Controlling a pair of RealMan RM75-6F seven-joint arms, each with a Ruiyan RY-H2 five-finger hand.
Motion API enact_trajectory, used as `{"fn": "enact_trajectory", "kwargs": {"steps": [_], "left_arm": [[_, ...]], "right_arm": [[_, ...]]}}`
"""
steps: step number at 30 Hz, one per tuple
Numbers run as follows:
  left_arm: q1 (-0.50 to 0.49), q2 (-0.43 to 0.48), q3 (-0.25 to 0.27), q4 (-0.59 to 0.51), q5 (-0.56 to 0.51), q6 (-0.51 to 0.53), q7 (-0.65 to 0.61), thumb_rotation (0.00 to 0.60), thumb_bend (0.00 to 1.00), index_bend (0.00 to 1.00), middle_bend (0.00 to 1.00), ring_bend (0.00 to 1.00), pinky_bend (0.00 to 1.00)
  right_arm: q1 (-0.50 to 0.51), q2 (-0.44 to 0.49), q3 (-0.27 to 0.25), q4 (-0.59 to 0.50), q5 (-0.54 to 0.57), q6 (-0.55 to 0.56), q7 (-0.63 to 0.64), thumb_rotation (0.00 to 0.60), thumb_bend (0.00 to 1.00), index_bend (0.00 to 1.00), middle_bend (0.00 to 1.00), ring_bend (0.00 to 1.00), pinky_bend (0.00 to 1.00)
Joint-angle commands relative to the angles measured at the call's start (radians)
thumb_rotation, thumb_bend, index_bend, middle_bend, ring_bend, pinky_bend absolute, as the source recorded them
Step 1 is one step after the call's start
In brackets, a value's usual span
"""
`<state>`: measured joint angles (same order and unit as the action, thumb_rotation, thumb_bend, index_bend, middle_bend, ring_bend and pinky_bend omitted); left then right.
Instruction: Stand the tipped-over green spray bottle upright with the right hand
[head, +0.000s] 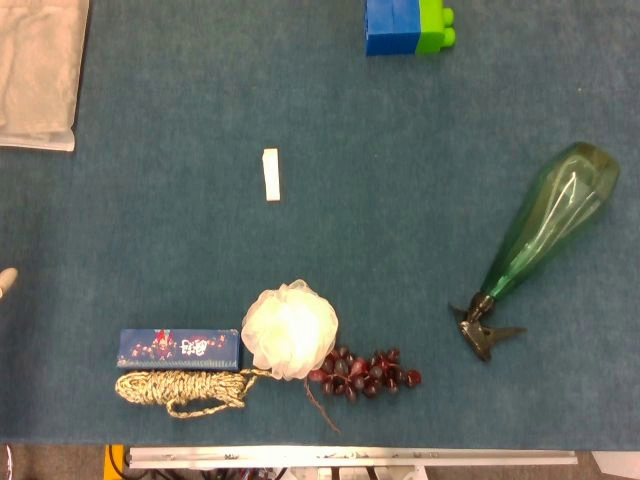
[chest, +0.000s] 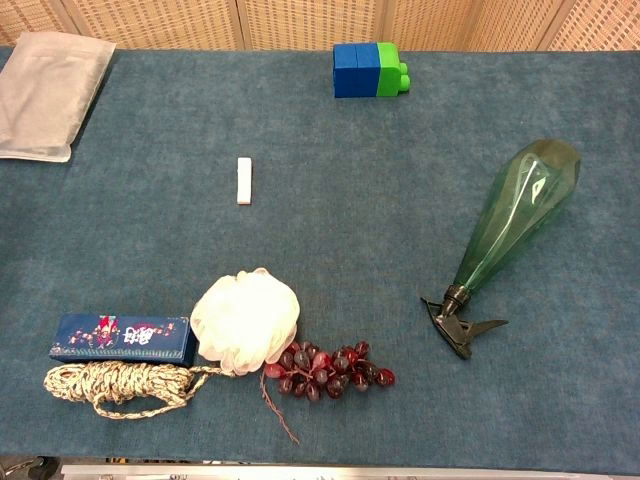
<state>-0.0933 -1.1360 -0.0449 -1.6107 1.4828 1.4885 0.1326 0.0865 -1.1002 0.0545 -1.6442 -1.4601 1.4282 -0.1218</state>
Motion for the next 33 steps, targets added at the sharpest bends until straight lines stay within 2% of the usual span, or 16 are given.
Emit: {"fn": "enact_trajectory", "kwargs": {"steps": [1,9,13,17,21,25,28,33], "left_arm": [[0.0,0.0,0.0,0.0,0.0,0.0,0.0,0.6,0.0,0.0,0.0,0.0,0.0],[0.0,0.0,0.0,0.0,0.0,0.0,0.0,0.6,0.0,0.0,0.0,0.0,0.0],[0.0,0.0,0.0,0.0,0.0,0.0,0.0,0.6,0.0,0.0,0.0,0.0,0.0],[0.0,0.0,0.0,-0.001,0.0,0.0,0.0,0.6,0.0,0.0,0.0,0.0,0.0],[0.0,0.0,0.0,0.0,0.0,0.0,-0.001,0.6,0.0,0.0,0.0,0.0,0.0],[0.0,0.0,-0.001,-0.001,0.0,0.0,0.0,0.6,0.0,0.0,0.0,0.0,0.0],[0.0,0.0,0.0,0.0,0.0,0.0,0.0,0.6,0.0,0.0,0.0,0.0,0.0],[0.0,0.0,-0.001,0.0,0.0,0.0,0.0,0.6,0.0,0.0,0.0,0.0,0.0]], "right_arm": [[0.002,0.0,0.0,0.0,0.001,-0.003,0.0,0.6,0.0,0.26,0.23,0.1,0.32],[0.007,0.002,-0.007,0.003,-0.034,0.002,0.021,0.6,0.0,0.26,0.23,0.1,0.31],[0.025,0.013,-0.024,0.018,-0.115,0.005,0.073,0.6,0.0,0.26,0.23,0.1,0.29],[0.066,0.061,-0.046,-0.008,-0.189,-0.04,0.074,0.6,0.0,0.26,0.23,0.1,0.27],[0.113,0.129,-0.055,-0.077,-0.225,-0.108,0.018,0.6,0.0,0.26,0.22,0.1,0.26],[0.166,0.188,-0.05,-0.152,-0.209,-0.207,-0.076,0.6,0.0,0.26,0.21,0.1,0.24],[0.207,0.203,-0.044,-0.188,-0.18,-0.288,-0.148,0.6,0.0,0.26,0.19,0.09,0.21],[0.277,0.192,-0.026,-0.21,-0.134,-0.403,-0.252,0.6,0.0,0.17,0.16,0.06,0.17]]}}
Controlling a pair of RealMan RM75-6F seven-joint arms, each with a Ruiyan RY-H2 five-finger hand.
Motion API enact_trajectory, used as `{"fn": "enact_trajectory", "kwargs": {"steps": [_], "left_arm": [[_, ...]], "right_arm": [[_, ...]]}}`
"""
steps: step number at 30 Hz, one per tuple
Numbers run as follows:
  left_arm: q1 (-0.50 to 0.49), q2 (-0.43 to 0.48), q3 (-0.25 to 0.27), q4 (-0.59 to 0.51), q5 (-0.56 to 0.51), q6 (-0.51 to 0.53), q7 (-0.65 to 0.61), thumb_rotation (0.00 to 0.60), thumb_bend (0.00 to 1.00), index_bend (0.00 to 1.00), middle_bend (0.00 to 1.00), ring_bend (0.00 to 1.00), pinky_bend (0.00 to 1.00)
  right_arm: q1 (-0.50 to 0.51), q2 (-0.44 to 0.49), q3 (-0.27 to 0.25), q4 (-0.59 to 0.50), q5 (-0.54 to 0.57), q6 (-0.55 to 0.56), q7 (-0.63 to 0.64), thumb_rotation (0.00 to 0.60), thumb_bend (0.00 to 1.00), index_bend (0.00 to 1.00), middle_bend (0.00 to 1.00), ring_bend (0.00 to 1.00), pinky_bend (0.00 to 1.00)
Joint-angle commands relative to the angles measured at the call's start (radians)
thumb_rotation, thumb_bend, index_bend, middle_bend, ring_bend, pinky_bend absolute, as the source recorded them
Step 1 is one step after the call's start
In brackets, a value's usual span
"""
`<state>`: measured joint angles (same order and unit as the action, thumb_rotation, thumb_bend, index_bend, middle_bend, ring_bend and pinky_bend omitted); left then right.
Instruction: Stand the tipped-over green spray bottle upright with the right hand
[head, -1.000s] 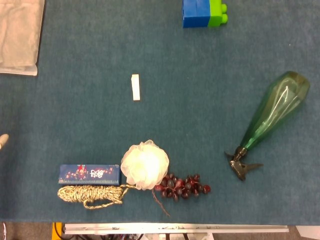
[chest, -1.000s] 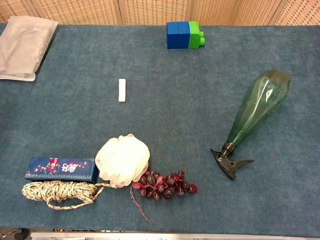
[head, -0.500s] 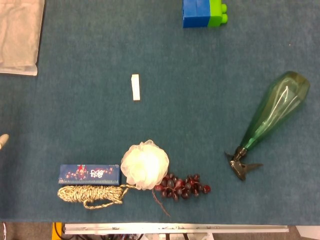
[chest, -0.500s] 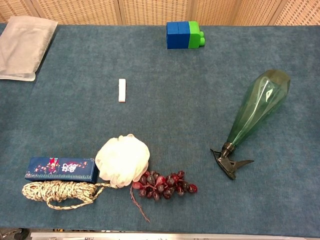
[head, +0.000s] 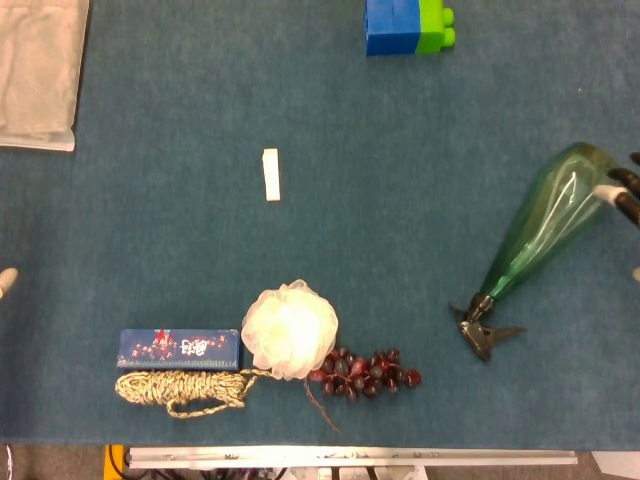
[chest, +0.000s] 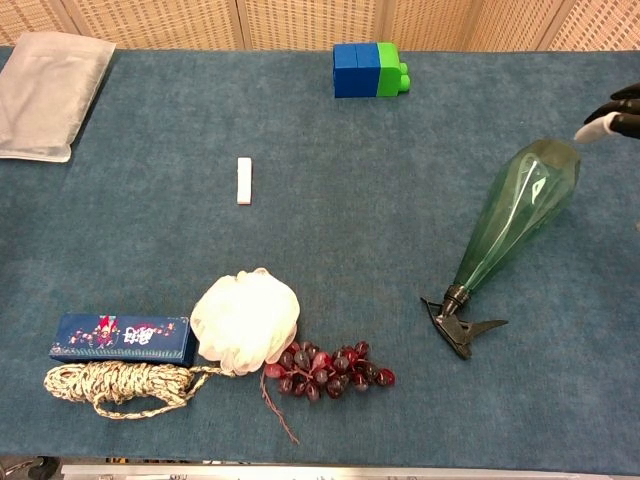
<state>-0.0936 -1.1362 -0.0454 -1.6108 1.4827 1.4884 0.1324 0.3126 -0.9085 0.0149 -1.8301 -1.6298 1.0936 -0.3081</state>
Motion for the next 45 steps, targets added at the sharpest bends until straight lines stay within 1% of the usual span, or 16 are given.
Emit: {"fn": "enact_trajectory", "kwargs": {"steps": [1,6,12,18,26,34,45], "left_arm": [[0.0,0.0,0.0,0.0,0.0,0.0,0.0,0.6,0.0,0.0,0.0,0.0,0.0],[0.0,0.0,0.0,0.0,0.0,0.0,0.0,0.6,0.0,0.0,0.0,0.0,0.0],[0.0,0.0,0.0,0.0,0.0,0.0,0.0,0.6,0.0,0.0,0.0,0.0,0.0],[0.0,0.0,0.0,0.0,0.0,0.0,0.0,0.6,0.0,0.0,0.0,0.0,0.0],[0.0,0.0,0.0,-0.001,0.0,0.0,0.0,0.6,0.0,0.0,0.0,0.0,0.0],[0.0,0.0,0.0,0.0,0.0,0.0,0.0,0.6,0.0,0.0,0.0,0.0,0.0],[0.0,0.0,0.0,0.0,0.0,0.0,0.0,0.6,0.0,0.0,0.0,0.0,0.0]], "right_arm": [[0.067,-0.007,0.019,-0.027,0.051,-0.093,-0.089,0.6,0.0,0.16,0.16,0.05,0.17],[0.128,-0.057,0.04,-0.029,0.112,-0.172,-0.198,0.6,0.0,0.1,0.14,0.04,0.14],[0.189,-0.109,0.046,-0.034,0.176,-0.246,-0.299,0.6,0.0,0.09,0.12,0.02,0.12],[0.253,-0.143,0.041,-0.045,0.252,-0.308,-0.442,0.6,0.0,0.09,0.12,0.02,0.11],[0.315,-0.178,0.012,-0.036,0.359,-0.34,-0.601,0.6,0.0,0.09,0.12,0.02,0.11],[0.353,-0.217,-0.031,-0.011,0.431,-0.33,-0.691,0.6,0.0,0.09,0.12,0.02,0.1],[0.405,-0.272,-0.078,0.034,0.513,-0.328,-0.733,0.6,0.0,0.09,0.12,0.02,0.1]]}}
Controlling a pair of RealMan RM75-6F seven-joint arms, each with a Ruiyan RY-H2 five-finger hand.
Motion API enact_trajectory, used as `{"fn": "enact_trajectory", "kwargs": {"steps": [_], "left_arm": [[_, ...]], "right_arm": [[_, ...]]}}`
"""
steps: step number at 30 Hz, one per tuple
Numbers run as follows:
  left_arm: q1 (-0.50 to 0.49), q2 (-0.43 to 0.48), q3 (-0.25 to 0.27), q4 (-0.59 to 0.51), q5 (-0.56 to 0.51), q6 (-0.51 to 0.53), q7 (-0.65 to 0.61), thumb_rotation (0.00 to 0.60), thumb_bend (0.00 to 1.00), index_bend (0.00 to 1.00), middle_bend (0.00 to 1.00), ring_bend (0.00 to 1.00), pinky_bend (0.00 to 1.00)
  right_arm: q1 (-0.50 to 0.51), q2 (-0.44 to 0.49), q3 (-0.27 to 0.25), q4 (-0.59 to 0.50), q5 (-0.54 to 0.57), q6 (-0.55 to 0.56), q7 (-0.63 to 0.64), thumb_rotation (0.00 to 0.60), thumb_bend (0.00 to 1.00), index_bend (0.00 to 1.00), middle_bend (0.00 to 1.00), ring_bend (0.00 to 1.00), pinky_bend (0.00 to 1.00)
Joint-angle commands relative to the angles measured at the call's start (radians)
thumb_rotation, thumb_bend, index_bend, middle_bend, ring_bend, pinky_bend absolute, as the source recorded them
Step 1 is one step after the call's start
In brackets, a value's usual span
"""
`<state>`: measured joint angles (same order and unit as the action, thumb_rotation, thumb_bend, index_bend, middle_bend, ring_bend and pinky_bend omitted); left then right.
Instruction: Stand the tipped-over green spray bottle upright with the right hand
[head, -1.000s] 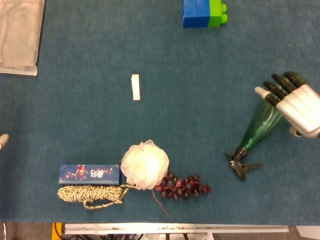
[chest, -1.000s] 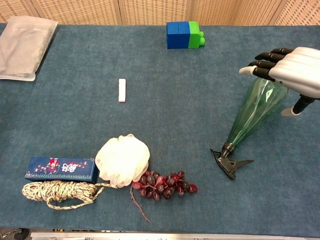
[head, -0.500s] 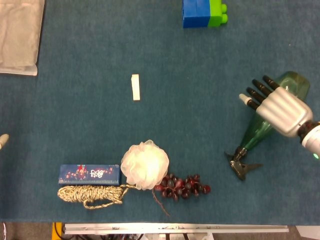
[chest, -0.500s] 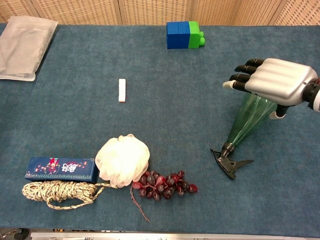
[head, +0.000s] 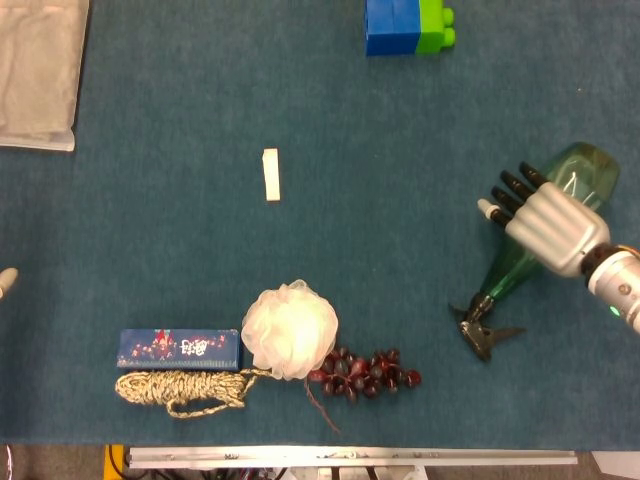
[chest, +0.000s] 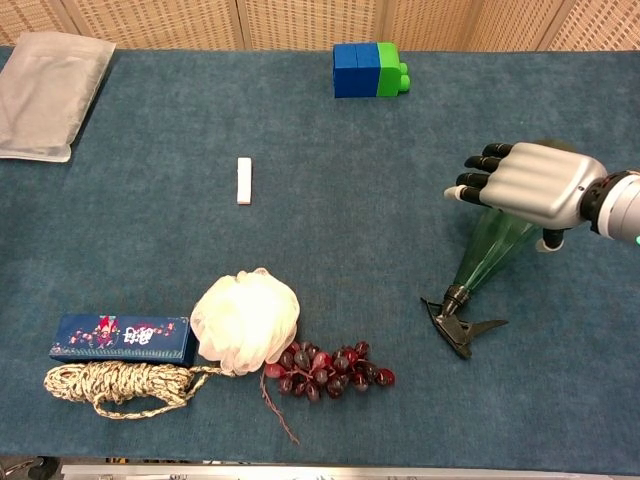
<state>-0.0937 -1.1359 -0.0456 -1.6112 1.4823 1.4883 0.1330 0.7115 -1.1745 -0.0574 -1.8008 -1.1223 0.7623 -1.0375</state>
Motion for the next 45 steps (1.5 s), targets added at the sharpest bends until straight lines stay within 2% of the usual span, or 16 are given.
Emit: {"fn": "enact_trajectory", "kwargs": {"steps": [1,17,25,36,45], "left_arm": [[0.0,0.0,0.0,0.0,0.0,0.0,0.0,0.6,0.0,0.0,0.0,0.0,0.0],[0.0,0.0,0.0,0.001,0.0,0.0,0.0,0.6,0.0,0.0,0.0,0.0,0.0],[0.0,0.0,0.0,0.0,0.0,0.0,0.0,0.6,0.0,0.0,0.0,0.0,0.0],[0.0,0.0,0.0,0.0,0.0,0.0,0.0,0.6,0.0,0.0,0.0,0.0,0.0],[0.0,0.0,0.0,0.0,0.0,0.0,0.0,0.6,0.0,0.0,0.0,0.0,0.0]], "right_arm": [[0.011,-0.011,-0.01,0.008,0.01,0.004,-0.004,0.6,0.0,0.09,0.12,0.02,0.1],[0.081,-0.066,-0.068,0.048,0.083,0.004,-0.024,0.6,0.0,0.09,0.13,0.02,0.09],[0.1,-0.08,-0.09,0.057,0.092,0.018,-0.011,0.6,0.0,0.1,0.18,0.03,0.09],[0.112,-0.091,-0.112,0.067,0.085,0.037,0.007,0.6,0.0,0.24,0.32,0.19,0.1],[0.116,-0.095,-0.125,0.071,0.073,0.056,0.023,0.6,0.0,0.4,0.45,0.33,0.16]]}}
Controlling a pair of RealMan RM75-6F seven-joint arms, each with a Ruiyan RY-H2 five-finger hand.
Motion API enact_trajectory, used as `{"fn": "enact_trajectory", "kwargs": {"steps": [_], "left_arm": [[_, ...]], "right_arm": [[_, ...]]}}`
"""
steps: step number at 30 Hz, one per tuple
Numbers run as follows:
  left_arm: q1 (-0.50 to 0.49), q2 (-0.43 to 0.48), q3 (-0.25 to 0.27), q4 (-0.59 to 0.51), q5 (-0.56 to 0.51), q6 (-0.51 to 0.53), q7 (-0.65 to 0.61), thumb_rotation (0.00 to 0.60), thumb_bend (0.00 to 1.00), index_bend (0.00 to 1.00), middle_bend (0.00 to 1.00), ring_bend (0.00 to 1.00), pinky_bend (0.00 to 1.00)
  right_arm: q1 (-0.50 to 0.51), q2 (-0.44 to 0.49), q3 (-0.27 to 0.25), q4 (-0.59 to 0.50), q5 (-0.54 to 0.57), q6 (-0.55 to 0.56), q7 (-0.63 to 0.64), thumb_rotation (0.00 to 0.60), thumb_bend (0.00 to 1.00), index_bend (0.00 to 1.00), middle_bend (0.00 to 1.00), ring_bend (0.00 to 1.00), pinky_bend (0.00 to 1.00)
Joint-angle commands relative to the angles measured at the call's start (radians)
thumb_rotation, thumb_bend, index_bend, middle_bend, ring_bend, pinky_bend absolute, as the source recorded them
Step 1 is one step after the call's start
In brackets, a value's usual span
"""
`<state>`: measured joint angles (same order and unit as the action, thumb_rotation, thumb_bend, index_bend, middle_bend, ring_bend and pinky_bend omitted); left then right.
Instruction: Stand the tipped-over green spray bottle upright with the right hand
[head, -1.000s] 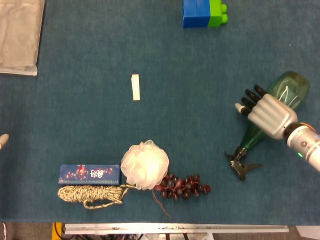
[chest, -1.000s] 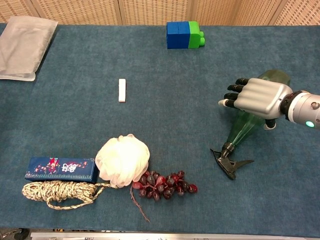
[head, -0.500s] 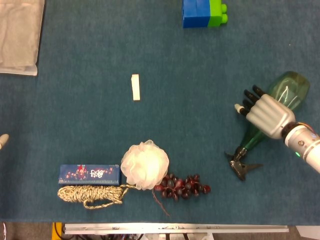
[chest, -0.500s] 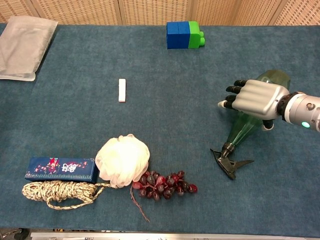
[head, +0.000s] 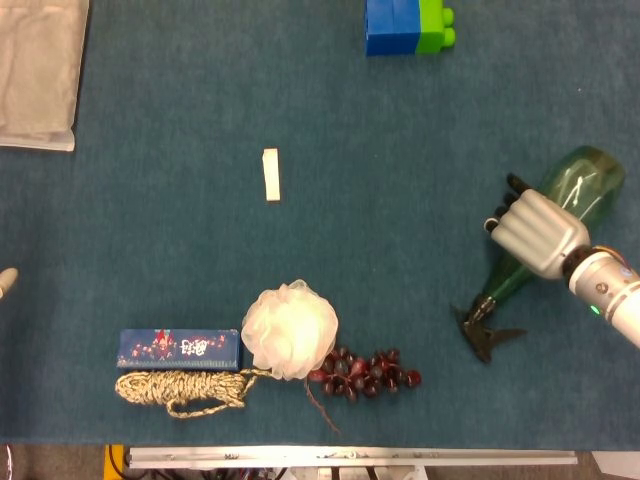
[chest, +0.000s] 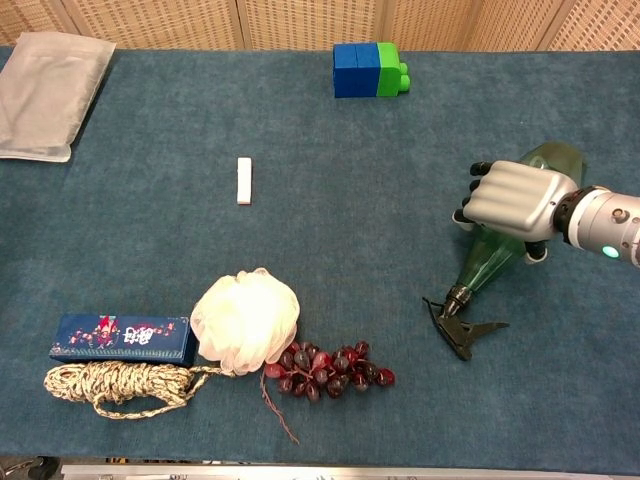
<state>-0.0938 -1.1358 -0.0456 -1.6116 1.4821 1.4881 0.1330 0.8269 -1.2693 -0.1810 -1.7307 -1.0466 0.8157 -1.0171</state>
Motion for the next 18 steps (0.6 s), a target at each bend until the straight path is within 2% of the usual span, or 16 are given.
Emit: {"fn": "enact_trajectory", "kwargs": {"steps": [1,9,18], "left_arm": [[0.0,0.0,0.0,0.0,0.0,0.0,0.0,0.6,0.0,0.0,0.0,0.0,0.0],[0.0,0.0,0.0,0.0,0.0,0.0,-0.001,0.6,0.0,0.0,0.0,0.0,0.0],[0.0,0.0,0.0,0.0,0.0,0.0,0.0,0.6,0.0,0.0,0.0,0.0,0.0]], "right_arm": [[0.0,-0.001,-0.002,0.002,-0.005,0.006,0.006,0.6,0.0,0.42,0.46,0.34,0.16],[-0.011,-0.004,-0.004,0.018,-0.042,0.023,0.053,0.6,0.0,0.49,0.54,0.41,0.2],[-0.031,0.024,0.01,0.009,-0.088,0.039,0.152,0.6,0.0,0.53,0.57,0.43,0.22]]}}
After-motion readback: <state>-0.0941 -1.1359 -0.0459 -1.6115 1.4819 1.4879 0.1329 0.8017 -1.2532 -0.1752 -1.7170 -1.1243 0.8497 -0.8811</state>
